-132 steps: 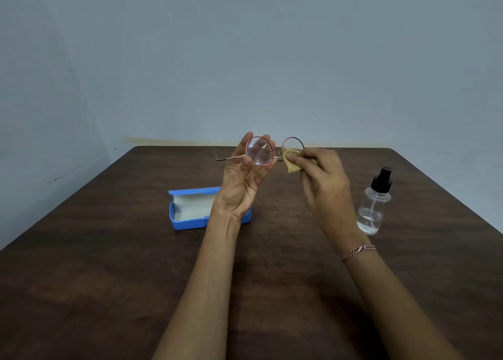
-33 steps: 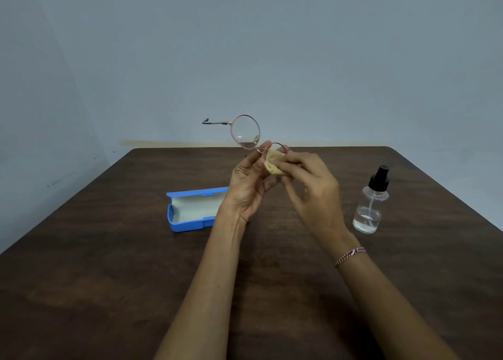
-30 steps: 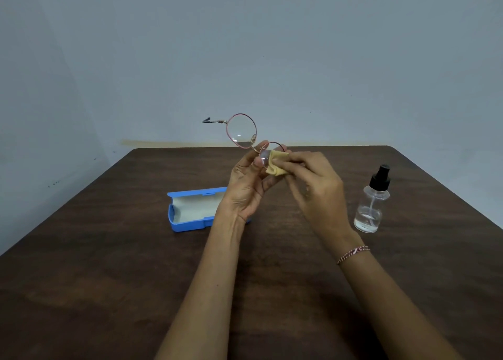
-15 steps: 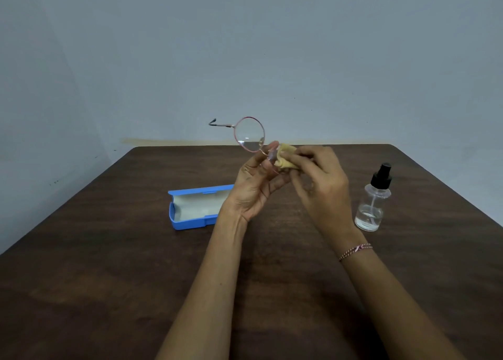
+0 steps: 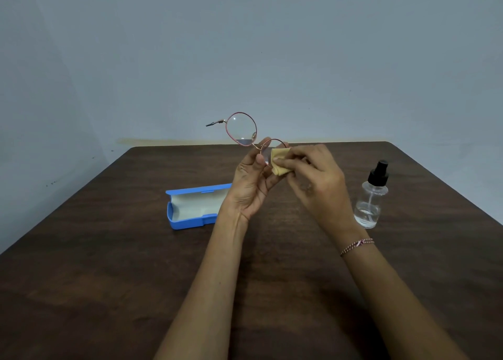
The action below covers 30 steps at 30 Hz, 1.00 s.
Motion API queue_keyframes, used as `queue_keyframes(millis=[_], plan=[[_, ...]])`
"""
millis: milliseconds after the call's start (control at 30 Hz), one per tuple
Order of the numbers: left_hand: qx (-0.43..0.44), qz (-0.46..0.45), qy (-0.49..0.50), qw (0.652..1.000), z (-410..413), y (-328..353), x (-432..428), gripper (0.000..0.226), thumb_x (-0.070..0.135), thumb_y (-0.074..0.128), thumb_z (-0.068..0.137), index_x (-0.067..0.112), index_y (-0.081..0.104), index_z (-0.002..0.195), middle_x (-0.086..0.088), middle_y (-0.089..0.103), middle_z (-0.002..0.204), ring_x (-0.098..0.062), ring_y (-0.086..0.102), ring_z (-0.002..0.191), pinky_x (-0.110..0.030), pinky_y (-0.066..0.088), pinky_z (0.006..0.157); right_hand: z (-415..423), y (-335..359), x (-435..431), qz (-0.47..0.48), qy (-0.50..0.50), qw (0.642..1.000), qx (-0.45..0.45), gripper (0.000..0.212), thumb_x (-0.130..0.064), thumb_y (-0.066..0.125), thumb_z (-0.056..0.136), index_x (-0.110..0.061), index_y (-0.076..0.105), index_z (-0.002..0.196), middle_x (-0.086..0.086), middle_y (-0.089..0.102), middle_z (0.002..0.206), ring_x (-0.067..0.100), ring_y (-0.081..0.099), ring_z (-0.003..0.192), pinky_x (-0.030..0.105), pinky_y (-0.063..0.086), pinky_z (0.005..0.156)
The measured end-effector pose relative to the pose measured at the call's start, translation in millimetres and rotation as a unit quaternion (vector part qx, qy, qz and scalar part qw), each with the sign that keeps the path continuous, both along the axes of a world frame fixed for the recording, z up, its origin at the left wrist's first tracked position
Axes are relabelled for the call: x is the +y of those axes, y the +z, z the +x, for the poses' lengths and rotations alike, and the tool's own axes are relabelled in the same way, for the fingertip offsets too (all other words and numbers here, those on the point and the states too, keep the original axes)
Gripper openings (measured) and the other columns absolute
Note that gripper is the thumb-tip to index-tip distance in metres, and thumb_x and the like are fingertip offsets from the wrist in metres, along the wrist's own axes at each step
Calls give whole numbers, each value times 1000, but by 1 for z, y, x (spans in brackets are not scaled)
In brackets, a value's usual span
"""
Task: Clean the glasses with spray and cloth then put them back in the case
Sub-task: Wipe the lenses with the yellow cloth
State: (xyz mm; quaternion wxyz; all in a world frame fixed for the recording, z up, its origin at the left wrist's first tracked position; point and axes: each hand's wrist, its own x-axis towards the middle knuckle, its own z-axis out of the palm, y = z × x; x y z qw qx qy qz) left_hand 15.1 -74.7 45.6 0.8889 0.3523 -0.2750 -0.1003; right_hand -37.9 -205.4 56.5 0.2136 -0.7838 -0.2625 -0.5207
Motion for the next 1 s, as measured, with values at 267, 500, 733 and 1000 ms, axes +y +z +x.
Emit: queue_keyframes(millis=[267,500,733,1000], plan=[[13,-21,12,1000,1,1,-2,49,34,91,49,22,75,94,-7,73,98,-17,71,88,-23,57,63,2,-4,11,-16,38,999,31,33,3,63,83,-2,64,116,16,59,114,25,53,103,31,47,91],[12,-8,1,1000,-1,1,-4,52,38,91,46,23,76,94,-8,73,98,-17,71,88,-25,58,66,2,-1,1,18,-27,999,-2,25,4,63,82,-2,68,106,13,62,100,18,51,98,18,42,89],[35,-12,17,999,3,-2,-2,52,37,93,44,19,76,90,-6,73,91,-13,71,79,-21,56,57,5,-6,13,-9,36,999,27,32,-5,56,86,-2,64,117,17,57,115,24,49,106,26,43,94],[4,30,-5,1000,-1,-2,-2,49,38,89,50,21,76,93,-3,74,98,-15,70,89,-27,59,67,1,-2,6,56,-33,998,-7,26,1,56,84,0,66,108,12,59,103,19,52,97,23,46,87]])
